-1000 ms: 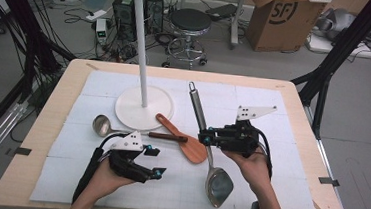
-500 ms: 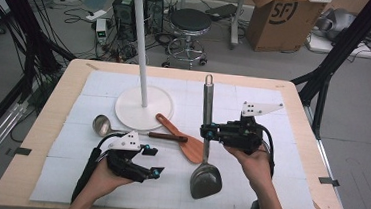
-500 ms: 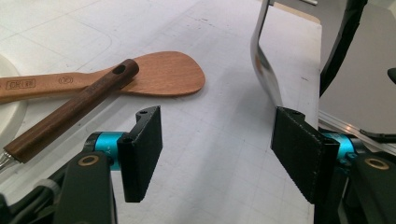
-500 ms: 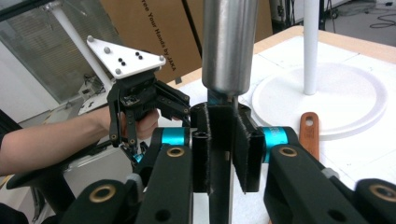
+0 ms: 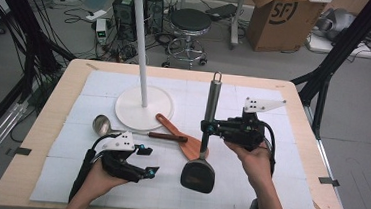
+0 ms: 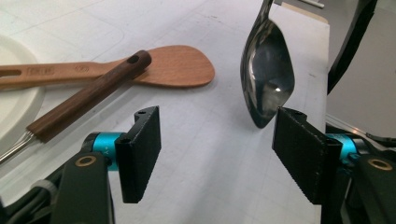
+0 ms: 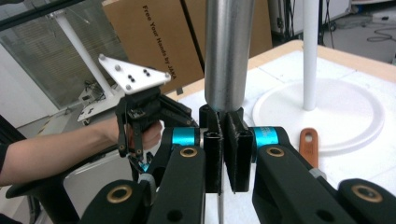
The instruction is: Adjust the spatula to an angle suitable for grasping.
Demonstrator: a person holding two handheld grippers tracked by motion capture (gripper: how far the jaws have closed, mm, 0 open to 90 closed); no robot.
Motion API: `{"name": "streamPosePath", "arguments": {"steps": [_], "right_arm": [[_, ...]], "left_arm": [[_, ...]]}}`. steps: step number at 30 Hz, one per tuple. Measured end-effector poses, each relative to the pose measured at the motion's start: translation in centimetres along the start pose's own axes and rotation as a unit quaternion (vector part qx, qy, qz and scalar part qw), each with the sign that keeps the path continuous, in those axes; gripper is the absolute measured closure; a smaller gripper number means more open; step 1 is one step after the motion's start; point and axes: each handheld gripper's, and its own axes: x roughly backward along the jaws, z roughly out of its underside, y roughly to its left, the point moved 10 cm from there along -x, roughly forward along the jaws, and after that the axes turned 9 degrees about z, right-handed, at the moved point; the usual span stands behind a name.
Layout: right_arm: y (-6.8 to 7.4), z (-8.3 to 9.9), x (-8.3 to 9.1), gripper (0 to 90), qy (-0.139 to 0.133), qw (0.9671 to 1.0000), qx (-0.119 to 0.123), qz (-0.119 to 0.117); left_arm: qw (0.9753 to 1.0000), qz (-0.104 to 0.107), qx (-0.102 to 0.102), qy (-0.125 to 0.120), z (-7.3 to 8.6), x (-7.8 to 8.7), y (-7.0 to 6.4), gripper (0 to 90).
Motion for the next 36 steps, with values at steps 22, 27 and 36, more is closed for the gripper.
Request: {"name": "streamPosePath", "arguments": {"steps": [22, 27, 36], "right_arm": [[-0.9, -2.3, -1.5, 87.2, -0.009, 0.9999, 0.012, 0.008], [-1.1, -2.7, -2.1, 87.2, -0.009, 0.9998, 0.013, 0.009], [-1.8, -4.1, -3.5, 87.2, -0.013, 0.9999, 0.009, 0.005]], "left_arm": [[0.9974, -0.063, 0.028, -0.023, 2.1, 3.4, 2.9, 15.4], [0.9962, -0.076, 0.035, -0.026, 2.4, 3.6, 3.4, 13.6], [0.9958, -0.085, 0.031, -0.016, 2.9, 3.6, 3.8, 12.6]]}}
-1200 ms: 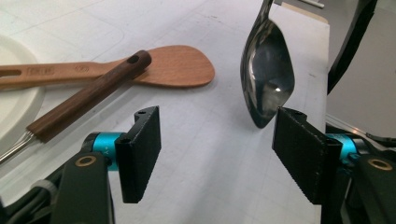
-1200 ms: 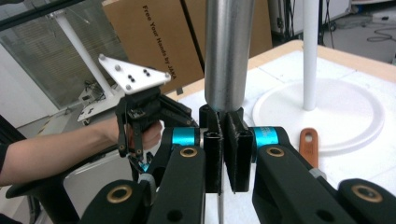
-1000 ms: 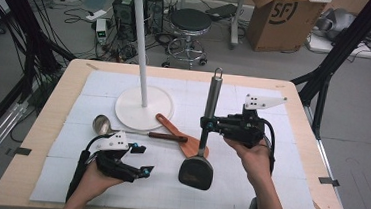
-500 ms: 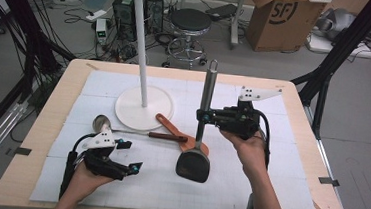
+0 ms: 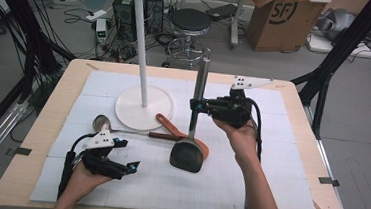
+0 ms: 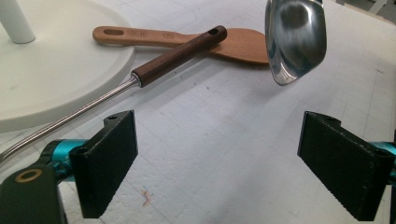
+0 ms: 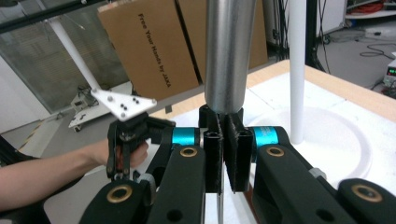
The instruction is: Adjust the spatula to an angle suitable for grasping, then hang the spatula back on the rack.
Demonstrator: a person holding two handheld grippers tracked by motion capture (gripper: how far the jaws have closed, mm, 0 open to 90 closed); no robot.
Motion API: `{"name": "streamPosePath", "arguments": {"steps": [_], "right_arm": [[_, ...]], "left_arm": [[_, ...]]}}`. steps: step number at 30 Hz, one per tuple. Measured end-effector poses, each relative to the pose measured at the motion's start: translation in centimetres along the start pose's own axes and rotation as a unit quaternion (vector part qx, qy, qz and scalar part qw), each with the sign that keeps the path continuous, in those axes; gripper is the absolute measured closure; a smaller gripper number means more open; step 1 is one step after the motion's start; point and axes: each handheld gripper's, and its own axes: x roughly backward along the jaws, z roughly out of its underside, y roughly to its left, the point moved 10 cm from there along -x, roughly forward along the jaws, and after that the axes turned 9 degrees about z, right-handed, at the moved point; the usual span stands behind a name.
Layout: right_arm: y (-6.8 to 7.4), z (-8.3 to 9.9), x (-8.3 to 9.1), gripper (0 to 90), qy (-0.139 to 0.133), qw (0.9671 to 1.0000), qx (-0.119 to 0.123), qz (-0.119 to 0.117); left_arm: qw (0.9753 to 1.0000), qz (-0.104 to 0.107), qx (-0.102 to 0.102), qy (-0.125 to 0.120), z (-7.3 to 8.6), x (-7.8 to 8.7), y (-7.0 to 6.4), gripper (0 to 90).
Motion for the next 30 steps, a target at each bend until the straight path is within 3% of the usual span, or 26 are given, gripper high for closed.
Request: {"name": "streamPosePath", "arguments": {"steps": [7, 21, 30], "right_arm": [[-0.4, -1.2, -1.4, 87.2, -0.001, 1.0, 0.008, 0.0], [0.0, -4.2, -5.1, 87.2, -0.003, 0.9994, 0.029, -0.02], [0.3, -6.1, -6.4, 87.2, -0.008, 0.999, 0.037, -0.023]], "left_arm": [[1.0, -0.005, 0.005, -0.005, 0.1, 0.4, 0.3, 12.6], [0.9998, -0.015, 0.009, -0.009, 0.4, 1.0, 0.7, 12.7], [0.9998, -0.017, 0.007, -0.008, 0.4, 0.9, 0.8, 12.7]]}}
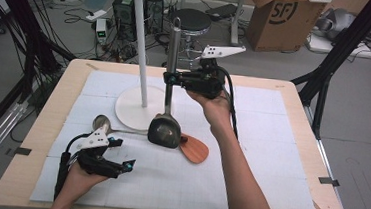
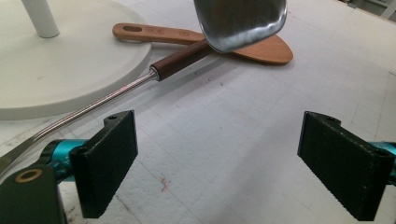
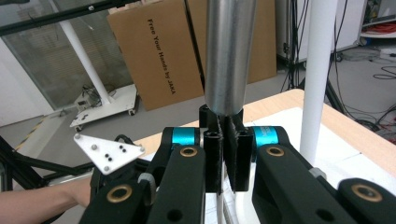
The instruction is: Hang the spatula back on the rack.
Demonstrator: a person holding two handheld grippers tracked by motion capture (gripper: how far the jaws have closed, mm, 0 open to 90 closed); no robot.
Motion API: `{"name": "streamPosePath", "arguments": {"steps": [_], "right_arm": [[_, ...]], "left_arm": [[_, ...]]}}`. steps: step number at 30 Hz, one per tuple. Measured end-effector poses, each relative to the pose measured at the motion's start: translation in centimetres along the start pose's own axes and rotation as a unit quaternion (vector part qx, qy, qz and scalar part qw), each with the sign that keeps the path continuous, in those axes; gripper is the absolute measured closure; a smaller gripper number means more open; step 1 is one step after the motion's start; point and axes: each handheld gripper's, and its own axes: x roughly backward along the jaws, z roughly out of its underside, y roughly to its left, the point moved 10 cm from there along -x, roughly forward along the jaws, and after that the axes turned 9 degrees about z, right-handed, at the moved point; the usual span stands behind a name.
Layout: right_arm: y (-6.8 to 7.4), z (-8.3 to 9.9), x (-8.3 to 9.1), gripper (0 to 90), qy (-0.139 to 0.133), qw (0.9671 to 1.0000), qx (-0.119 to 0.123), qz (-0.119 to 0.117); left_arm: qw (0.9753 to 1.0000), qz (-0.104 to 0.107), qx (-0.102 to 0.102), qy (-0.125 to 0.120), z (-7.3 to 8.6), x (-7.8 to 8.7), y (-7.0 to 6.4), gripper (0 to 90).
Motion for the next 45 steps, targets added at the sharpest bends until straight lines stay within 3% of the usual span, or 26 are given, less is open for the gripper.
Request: {"name": "streamPosePath", "arguments": {"steps": [12, 26, 45], "right_arm": [[0.4, -1.8, -2.3, 87.2, -0.001, 0.9998, 0.016, -0.009], [1.3, -4.1, -5.5, 87.2, 0.018, 0.999, 0.035, -0.02], [0.7, -5.4, -9.0, 87.1, 0.033, 0.9989, 0.028, -0.019]], "left_arm": [[1.0, 0.004, 0.0, -0.001, 0.0, -0.2, -0.1, 12.7], [1.0, 0.007, 0.001, -0.004, 0.0, -0.2, -0.1, 12.6], [0.9999, 0.007, 0.002, -0.008, 0.0, 0.0, 0.0, 12.6]]}}
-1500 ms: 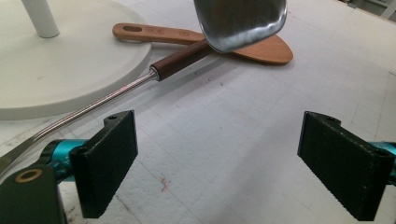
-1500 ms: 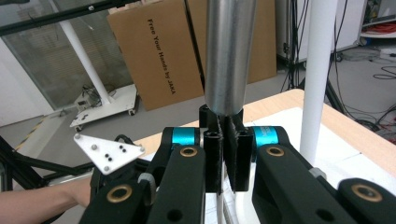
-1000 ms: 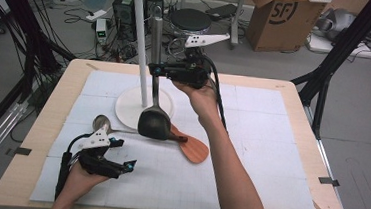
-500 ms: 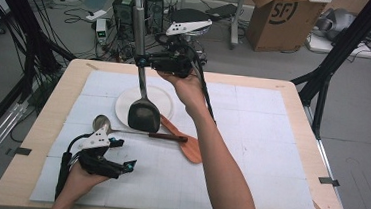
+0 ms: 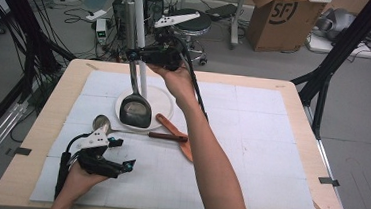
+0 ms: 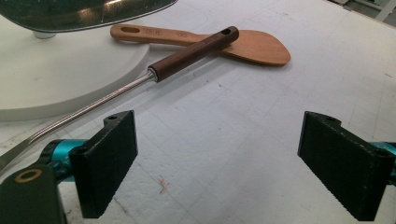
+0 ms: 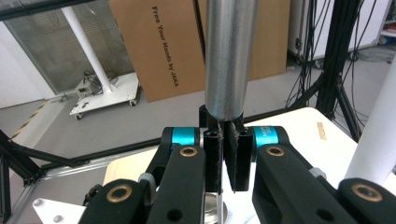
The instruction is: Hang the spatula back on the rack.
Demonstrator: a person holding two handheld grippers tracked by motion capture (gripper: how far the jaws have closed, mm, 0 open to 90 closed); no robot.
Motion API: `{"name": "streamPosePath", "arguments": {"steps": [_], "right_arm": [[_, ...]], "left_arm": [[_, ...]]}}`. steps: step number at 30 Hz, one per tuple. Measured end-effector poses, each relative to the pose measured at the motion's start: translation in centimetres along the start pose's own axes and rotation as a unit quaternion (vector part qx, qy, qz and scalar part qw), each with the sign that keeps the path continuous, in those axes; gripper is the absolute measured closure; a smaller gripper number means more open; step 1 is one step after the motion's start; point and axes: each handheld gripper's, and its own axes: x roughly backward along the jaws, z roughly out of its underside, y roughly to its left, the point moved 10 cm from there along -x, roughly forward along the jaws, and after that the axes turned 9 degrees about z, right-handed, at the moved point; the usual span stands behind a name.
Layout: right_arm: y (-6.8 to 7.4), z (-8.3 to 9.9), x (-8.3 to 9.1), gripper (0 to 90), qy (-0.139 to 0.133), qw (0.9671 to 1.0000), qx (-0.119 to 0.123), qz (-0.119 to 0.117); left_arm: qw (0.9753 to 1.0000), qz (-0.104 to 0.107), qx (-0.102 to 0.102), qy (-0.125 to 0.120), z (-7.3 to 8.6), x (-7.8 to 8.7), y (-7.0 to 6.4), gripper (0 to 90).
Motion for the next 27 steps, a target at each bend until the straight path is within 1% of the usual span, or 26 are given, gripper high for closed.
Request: {"name": "streamPosePath", "arguments": {"steps": [2, 3, 6, 10, 11, 12, 13, 14, 19, 21, 24, 27], "right_arm": [[0.0, 0.0, -0.2, 87.1, -0.001, 1.0, -0.003, 0.001], [-0.1, 0.0, -0.2, 87.1, 0.003, 1.0, -0.008, 0.001], [-0.4, 0.2, -0.4, 87.1, 0.003, 0.9999, -0.015, 0.005], [-0.6, 0.3, -0.7, 87.0, 0.001, 0.9999, -0.014, 0.006], [-0.6, 0.3, -0.8, 87.0, 0.003, 0.9998, -0.018, 0.006], [-0.8, 0.4, -0.9, 87.0, 0.003, 0.9999, -0.015, 0.006], [-0.9, 0.5, -0.9, 86.9, 0.005, 0.9998, -0.02, 0.006], [-1.0, 0.5, -0.9, 86.9, 0.003, 0.9998, -0.019, 0.007], [-1.6, 0.5, -1.1, 86.7, -0.001, 0.9997, -0.016, 0.016], [-1.8, 0.6, -1.1, 86.5, 0.001, 0.9996, -0.019, 0.02], [-2.2, 0.7, -1.1, 86.2, -0.001, 0.9993, -0.025, 0.028], [-2.4, 0.9, -1.2, 85.9, 0.007, 0.9991, -0.024, 0.034]], "left_arm": [[1.0, 0.001, 0.0, 0.0, 0.0, 0.0, 0.0, 12.5], [1.0, 0.0, -0.001, 0.0, 0.0, 0.1, 0.0, 12.6], [1.0, 0.0, 0.001, -0.003, 0.0, 0.1, 0.1, 12.6], [1.0, 0.0, 0.002, -0.003, 0.0, 0.2, 0.1, 12.6], [1.0, -0.001, 0.001, -0.003, 0.0, 0.2, 0.1, 12.6], [1.0, 0.0, 0.001, -0.003, 0.0, 0.2, 0.1, 12.6], [1.0, 0.001, -0.002, 0.0, 0.0, 0.2, 0.1, 12.6], [1.0, 0.001, 0.002, -0.002, 0.0, 0.2, 0.0, 12.6], [1.0, 0.001, 0.004, -0.005, 0.1, 0.3, 0.1, 12.6], [1.0, -0.002, 0.001, -0.005, 0.1, 0.3, 0.2, 12.6], [1.0, -0.001, 0.001, -0.004, 0.1, 0.3, 0.2, 12.6], [1.0, 0.0, 0.002, -0.004, 0.1, 0.4, 0.2, 12.6]]}}
